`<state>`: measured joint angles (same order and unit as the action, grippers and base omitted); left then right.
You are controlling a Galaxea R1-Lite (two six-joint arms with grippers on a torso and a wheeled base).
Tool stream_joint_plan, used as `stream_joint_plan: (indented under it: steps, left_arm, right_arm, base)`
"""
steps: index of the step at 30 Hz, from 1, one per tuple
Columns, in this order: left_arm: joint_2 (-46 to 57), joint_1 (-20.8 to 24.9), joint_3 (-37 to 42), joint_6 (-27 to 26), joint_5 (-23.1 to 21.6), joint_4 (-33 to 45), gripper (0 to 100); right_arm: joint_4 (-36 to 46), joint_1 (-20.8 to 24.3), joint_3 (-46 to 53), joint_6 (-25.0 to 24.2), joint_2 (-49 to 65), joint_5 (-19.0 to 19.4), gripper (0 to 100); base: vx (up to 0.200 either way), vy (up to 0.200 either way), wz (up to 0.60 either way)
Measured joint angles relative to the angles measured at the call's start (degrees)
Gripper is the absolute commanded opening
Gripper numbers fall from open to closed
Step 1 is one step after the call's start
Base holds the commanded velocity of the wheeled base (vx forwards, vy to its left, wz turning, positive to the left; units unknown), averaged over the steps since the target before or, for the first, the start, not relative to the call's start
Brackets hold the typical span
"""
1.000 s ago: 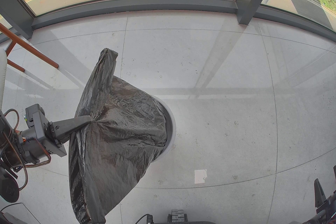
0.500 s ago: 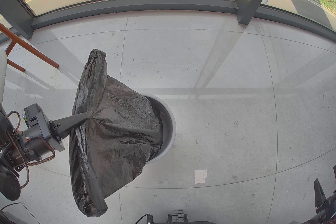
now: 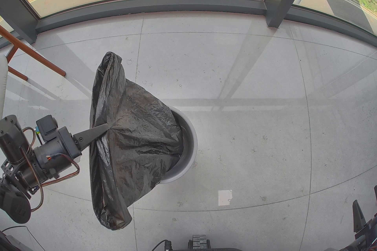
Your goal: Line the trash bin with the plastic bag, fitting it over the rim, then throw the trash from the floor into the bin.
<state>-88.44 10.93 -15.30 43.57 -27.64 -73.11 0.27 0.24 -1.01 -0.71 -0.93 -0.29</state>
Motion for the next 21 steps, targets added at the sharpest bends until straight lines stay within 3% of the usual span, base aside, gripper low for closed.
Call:
stream_joint_plan:
  steps: [4, 8, 17, 21]
  left_arm:
    - [-2.5, 4.0, -4.0, -2.6, 5.2, 0.2, 0]
    - [-4.0, 6.8, -8.6, -3.4, 6.2, 3.3, 0]
    - [-3.4, 8.9, -17.8, -10.4, 6.4, 30.4, 0]
    - [-1.9, 9.2, -21.3, -15.0, 6.4, 37.0, 0]
  right_arm:
    - [0.0, 0.0, 0.0, 0.0, 0.0, 0.0, 100]
    - [0.0, 0.0, 0.0, 0.0, 0.0, -0.1, 100]
    - [0.0, -0.1, 0.0, 0.1, 0.0, -0.8, 100]
    - [-0.5, 0.0, -0.6, -0.4, -0.1, -1.0, 100]
  base:
    - [0.000, 0.000, 0.00]
    - [0.000, 0.000, 0.00]
    - [0.000, 0.000, 0.00]
    - [0.000, 0.000, 0.00]
